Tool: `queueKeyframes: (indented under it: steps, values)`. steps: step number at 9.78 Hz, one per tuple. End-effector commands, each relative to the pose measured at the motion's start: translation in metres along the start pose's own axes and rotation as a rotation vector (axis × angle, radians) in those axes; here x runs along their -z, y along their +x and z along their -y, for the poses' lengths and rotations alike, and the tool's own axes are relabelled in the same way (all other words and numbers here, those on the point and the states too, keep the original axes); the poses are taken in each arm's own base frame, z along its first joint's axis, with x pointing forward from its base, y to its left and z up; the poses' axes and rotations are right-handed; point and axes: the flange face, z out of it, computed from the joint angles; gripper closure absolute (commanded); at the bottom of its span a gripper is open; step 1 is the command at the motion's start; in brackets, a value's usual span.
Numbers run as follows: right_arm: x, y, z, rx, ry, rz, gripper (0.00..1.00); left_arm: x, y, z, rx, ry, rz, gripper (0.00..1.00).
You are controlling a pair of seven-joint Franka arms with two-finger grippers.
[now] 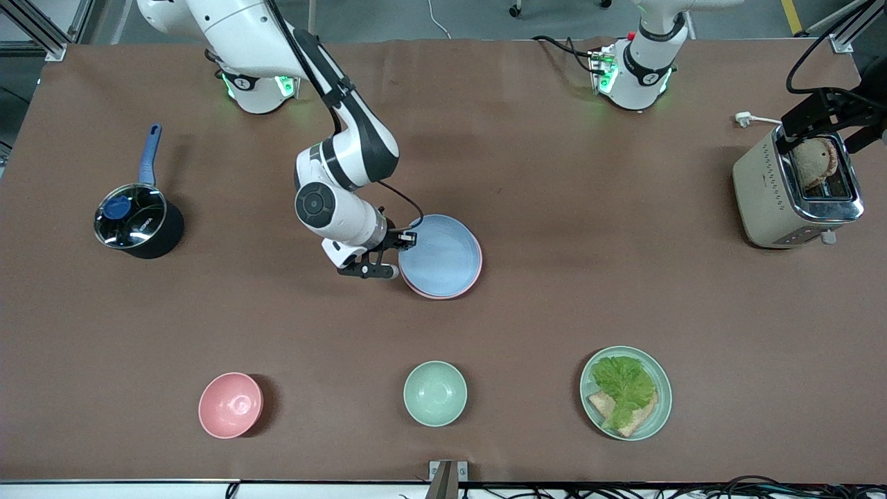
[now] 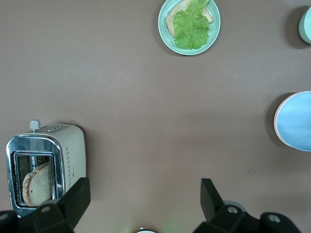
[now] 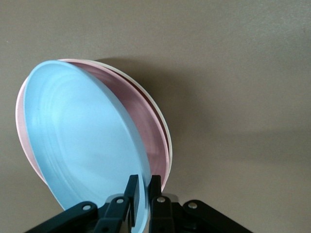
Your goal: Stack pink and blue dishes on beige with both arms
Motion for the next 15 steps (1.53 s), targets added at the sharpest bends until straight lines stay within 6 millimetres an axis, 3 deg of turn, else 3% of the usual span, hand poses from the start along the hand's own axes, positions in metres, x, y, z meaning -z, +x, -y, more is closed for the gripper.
queueKeyframes:
  steps: [1,2,4,7,9,10,11,13,14,15]
  values:
    - [0.051,0.013,-0.02,-0.051,0.028,-0.041,0.0,-0.017,0.003,0.002,0.002,-0.011,0.038,0.0]
    - [0.097,0.035,-0.046,-0.074,0.008,-0.096,0.0,-0.016,0.003,0.003,0.001,-0.006,0.036,0.0]
    - [0.185,0.057,-0.089,-0.016,-0.176,-0.208,0.0,-0.016,0.004,0.009,0.009,-0.002,0.031,0.0]
    - [0.347,0.069,-0.189,-0.164,-0.224,-0.32,0.0,-0.015,0.005,0.01,0.006,0.026,0.019,0.0]
    - [0.408,0.046,-0.227,-0.229,-0.253,-0.277,0.0,-0.015,0.004,0.01,0.005,0.026,0.019,0.0]
    - [0.438,0.041,-0.266,-0.276,-0.235,-0.286,0.0,-0.015,0.004,0.011,0.006,0.026,0.019,0.0]
    - [0.468,0.029,-0.288,-0.235,-0.208,-0.301,0.0,-0.014,0.004,0.011,0.006,0.026,0.019,0.0]
    - [0.511,0.006,-0.353,-0.2,-0.192,-0.304,0.0,-0.014,0.003,0.009,-0.006,0.028,0.022,0.0]
    - [0.528,-0.011,-0.372,-0.164,-0.192,-0.261,0.0,-0.014,0.002,0.008,-0.006,0.028,0.022,0.0]
    - [0.534,-0.022,-0.379,-0.15,-0.189,-0.231,0.0,-0.011,0.0,0.007,-0.009,0.028,0.017,0.0]
